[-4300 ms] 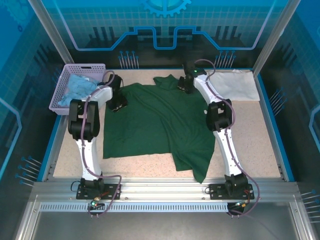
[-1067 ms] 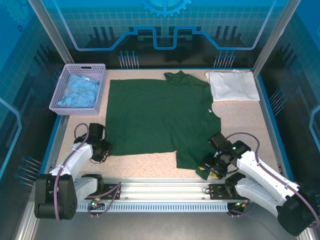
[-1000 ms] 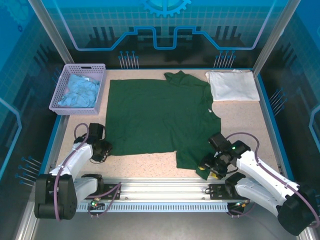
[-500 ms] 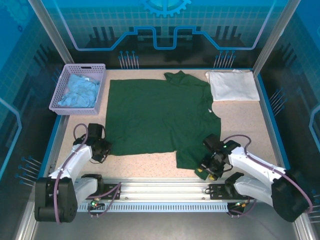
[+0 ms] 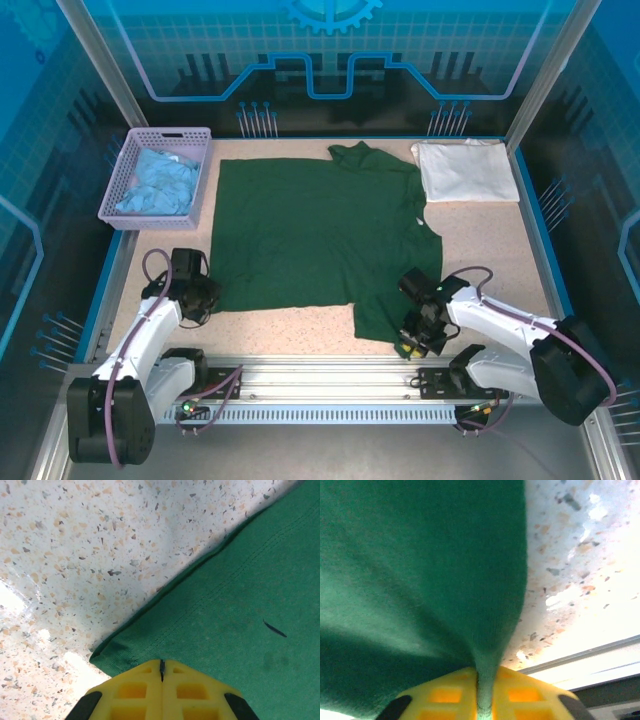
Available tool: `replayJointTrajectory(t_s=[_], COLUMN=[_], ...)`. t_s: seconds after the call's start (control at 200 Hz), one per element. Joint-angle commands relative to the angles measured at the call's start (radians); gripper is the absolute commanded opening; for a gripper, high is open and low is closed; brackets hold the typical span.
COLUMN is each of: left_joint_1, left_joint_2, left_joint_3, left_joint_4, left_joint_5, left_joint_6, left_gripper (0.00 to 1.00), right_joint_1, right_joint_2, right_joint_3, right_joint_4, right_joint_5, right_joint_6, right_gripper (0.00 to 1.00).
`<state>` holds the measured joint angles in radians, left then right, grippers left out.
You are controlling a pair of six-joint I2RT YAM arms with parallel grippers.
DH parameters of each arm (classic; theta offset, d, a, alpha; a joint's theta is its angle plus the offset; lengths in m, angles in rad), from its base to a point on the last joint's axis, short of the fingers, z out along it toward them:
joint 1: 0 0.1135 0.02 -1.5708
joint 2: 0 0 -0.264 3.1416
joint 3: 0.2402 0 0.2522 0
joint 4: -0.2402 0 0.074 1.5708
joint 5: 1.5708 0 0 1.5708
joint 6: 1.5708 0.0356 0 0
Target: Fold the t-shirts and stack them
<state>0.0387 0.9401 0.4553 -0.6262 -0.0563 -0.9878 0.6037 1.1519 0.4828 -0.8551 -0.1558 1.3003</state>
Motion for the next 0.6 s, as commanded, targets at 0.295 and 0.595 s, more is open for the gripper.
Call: replayJointTrajectory(t_s=[0.295, 0.595], left_joint_1=[0.012, 0.012], left_joint_2=[-0.06, -0.077], left_joint_3=[0.06, 0.069], left_joint_4=[-0.079, -0.126], left_joint_5=[-0.015, 0.022], left_joint_6=[0.047, 0.052], left_gripper=[0.0, 0.22], right_joint_1=[0.053, 0.064], right_joint_2=[-0.037, -0.054], right_joint_3=[0.106, 0.208], right_joint_4=[-0.096, -0.176], right_joint_5=[0.141, 0.207], right_joint_6=[-0.035, -0.072], right_gripper=[0.0, 0.0])
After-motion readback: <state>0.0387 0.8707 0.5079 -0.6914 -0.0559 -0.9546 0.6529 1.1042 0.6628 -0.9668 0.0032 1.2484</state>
